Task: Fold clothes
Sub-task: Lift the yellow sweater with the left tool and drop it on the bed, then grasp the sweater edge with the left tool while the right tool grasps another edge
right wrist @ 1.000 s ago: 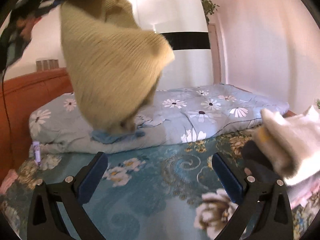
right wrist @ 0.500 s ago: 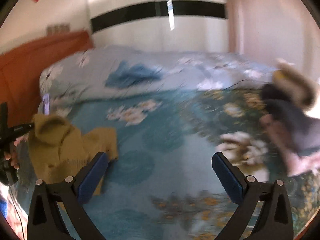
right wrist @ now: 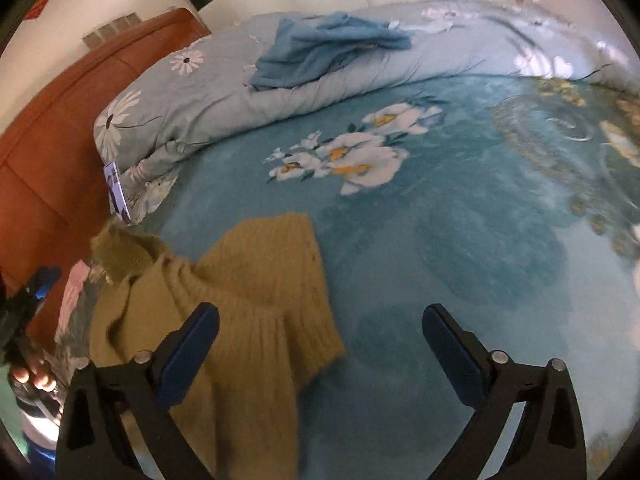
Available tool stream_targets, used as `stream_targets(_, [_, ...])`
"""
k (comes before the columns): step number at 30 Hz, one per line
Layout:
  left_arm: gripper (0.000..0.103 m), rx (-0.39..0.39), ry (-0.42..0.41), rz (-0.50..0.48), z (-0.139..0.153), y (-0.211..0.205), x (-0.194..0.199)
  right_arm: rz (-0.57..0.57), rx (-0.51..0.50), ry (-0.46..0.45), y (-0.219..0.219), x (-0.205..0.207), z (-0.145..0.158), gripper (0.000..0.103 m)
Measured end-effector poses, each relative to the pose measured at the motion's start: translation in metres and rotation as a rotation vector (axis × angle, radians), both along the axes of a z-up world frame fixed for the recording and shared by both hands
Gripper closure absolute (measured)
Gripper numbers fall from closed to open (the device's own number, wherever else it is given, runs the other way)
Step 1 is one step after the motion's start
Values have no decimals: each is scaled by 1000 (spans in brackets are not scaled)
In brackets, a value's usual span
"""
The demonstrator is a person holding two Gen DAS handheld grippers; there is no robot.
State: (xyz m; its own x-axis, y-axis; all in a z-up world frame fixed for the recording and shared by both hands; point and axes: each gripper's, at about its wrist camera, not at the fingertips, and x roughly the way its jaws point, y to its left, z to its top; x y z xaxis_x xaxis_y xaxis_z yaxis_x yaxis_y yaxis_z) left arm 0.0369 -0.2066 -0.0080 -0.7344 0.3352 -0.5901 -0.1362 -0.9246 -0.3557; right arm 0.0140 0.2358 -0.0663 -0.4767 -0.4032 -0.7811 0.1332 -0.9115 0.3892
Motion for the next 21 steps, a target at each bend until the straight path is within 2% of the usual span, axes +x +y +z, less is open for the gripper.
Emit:
stream_targets(2, [37, 38, -69, 28, -15, -6, -19, 24, 17, -47, -11, -19, -10, 14])
stream_targets(4, [37, 54, -93, 53, -25, -12, -26, 51, 40, -80, -21, -32, -17, 20])
stream_targets(7, [37, 75, -176, 77, -47, -18, -33, 95, 86, -100, -36, -40, -23, 22])
stream_targets(9, [37, 83, -223, 82, -60, -19, -36, 125, 74, -103, -41, -42, -24, 45])
stream_targets(10, [37, 92, -231, 80, -63, -19, -35, 124, 60, -123, -43, -44, -26, 67])
stream_targets(11, [37, 102, -240, 79, -67, -18, -34, 123, 54, -129, -44, -45, -26, 76])
stream_targets(12, [37, 113, -243, 77, -69, -17, -34, 123, 50, -132, -45, -45, -26, 79])
stream_targets(13, [39, 125, -246, 76, -71, -17, -34, 122, 43, -121, -45, -44, -22, 89])
stream_targets(14, [46, 139, -247, 82, -71, -17, -34, 122, 35, -107, -45, -43, -17, 89])
stream_targets(15, [59, 158, -244, 79, -69, -16, -34, 121, 27, -94, -45, -42, -12, 90])
stream_targets(16, [88, 172, -240, 77, -66, -14, -34, 121, 20, -80, -44, -41, -7, 91])
stream_targets(18, [88, 200, -233, 73, -60, -9, -36, 101, 14, -38, -35, -42, 13, 92])
stream_targets(21, [90, 240, -152, 49, -29, 2, -39, 70, 7, 27, -20, -43, 45, 92])
